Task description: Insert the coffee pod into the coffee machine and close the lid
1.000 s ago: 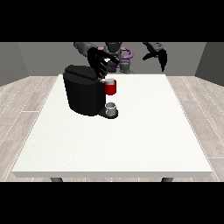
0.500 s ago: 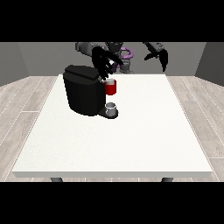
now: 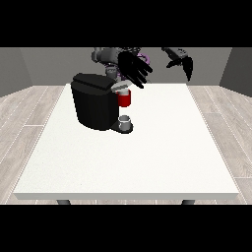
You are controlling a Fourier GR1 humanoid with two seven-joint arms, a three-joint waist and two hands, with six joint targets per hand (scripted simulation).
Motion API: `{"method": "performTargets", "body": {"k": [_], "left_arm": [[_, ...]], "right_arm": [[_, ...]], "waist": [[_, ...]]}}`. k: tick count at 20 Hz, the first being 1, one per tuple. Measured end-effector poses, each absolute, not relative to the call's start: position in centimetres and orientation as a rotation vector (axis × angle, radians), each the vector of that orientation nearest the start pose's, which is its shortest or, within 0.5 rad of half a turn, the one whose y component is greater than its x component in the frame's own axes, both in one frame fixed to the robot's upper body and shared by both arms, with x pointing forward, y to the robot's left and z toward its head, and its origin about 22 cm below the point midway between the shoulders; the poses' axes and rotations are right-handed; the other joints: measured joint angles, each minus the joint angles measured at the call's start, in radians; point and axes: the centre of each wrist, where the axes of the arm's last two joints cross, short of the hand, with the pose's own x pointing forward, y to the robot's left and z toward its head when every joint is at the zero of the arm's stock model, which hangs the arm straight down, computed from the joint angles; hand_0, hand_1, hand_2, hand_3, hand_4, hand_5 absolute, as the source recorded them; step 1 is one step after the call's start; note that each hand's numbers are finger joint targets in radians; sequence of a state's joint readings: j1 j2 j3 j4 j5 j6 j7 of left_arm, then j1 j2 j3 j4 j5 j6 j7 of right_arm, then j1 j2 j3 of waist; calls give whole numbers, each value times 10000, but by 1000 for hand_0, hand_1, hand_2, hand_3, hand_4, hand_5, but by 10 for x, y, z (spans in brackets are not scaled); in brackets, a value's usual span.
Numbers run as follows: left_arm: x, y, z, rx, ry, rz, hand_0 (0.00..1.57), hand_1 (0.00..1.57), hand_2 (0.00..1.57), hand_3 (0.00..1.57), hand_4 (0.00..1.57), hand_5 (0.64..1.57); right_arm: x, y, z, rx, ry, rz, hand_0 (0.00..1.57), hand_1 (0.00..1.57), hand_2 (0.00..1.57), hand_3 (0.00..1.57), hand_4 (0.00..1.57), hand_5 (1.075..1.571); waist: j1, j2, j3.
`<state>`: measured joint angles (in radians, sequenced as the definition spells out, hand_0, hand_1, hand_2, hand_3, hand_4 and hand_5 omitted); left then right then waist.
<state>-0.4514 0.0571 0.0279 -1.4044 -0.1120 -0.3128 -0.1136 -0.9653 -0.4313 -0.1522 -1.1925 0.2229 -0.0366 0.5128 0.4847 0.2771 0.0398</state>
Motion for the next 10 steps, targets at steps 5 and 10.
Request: {"method": "performTargets", "body": {"k": [5, 10], "left_arm": [[344, 186, 98, -2465, -19228, -5633, 0, 0, 0, 0, 278, 1571], [347, 187, 111, -2425, -19437, -5705, 0, 0, 0, 0, 297, 1571]], "right_arm": [[402, -206, 294, -4240, -18828, 2834, 0, 0, 0, 0, 0, 1571], [409, -186, 305, -3493, -19710, 3113, 0, 0, 0, 0, 101, 1571]], "waist": [[767, 626, -288], [852, 966, -370]]}}
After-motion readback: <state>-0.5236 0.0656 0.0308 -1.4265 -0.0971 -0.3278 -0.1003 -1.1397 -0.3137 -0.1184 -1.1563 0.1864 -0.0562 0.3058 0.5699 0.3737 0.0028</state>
